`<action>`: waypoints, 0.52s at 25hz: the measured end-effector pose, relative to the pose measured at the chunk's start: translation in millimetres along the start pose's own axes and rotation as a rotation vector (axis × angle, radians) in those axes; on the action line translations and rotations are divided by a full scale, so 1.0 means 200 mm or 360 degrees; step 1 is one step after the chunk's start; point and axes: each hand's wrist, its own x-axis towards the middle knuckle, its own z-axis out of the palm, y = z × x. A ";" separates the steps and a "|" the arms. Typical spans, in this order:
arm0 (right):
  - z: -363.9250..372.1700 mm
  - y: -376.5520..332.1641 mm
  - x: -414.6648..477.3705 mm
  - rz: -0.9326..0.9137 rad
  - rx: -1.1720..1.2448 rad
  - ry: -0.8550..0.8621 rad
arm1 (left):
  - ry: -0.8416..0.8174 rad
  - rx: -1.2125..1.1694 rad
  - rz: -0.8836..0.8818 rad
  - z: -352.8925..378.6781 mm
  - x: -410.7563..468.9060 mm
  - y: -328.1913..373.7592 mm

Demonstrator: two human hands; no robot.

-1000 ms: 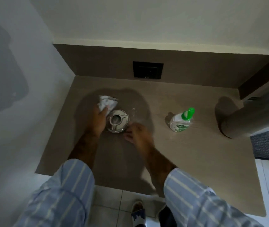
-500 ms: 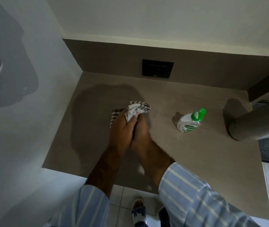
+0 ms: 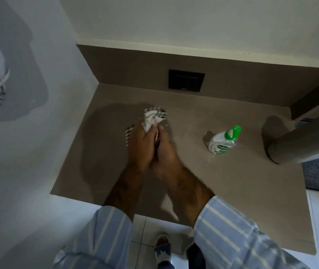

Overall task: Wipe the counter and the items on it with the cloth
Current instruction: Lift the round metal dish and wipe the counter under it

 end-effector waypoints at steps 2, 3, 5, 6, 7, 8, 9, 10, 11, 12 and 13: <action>-0.03 -0.09 0.02 -0.0039 -0.0045 -0.0023 | -0.0205 -0.0138 0.0277 0.02 -0.08 0.04; -0.05 -0.11 0.05 -0.0050 -0.0087 -0.0037 | -0.0317 -0.0220 0.0320 0.02 -0.13 0.03; -0.07 -0.16 0.03 -0.0042 -0.0086 0.0004 | -0.0359 -0.0257 0.0288 -0.04 -0.22 -0.04; -0.06 -0.18 0.02 -0.0047 -0.0039 0.0018 | -0.0164 -0.0232 0.0194 -0.11 -0.24 -0.10; -0.06 -0.20 0.02 -0.0064 0.0042 0.0009 | 0.0168 -0.0197 0.0063 -0.21 -0.24 -0.17; -0.06 -0.24 0.03 -0.0104 0.0129 0.0009 | 0.0530 -0.0113 -0.0056 -0.32 -0.23 -0.25; -0.05 -0.29 0.03 -0.0164 0.0182 0.0019 | 0.0770 0.0073 -0.0133 -0.42 -0.21 -0.33; -0.02 -0.35 0.02 -0.0225 0.0199 0.0011 | 0.0837 0.0373 -0.0175 -0.48 -0.19 -0.40; 0.02 -0.41 0.02 -0.0269 0.0235 -0.0028 | 0.0759 0.0748 -0.0204 -0.50 -0.18 -0.47; 0.06 -0.48 0.00 -0.0288 0.0287 -0.0077 | 0.0605 0.1124 -0.0243 -0.46 -0.17 -0.52; 0.11 -0.54 -0.02 -0.0310 0.0338 -0.0115 | 0.0442 0.1425 -0.0283 -0.39 -0.18 -0.55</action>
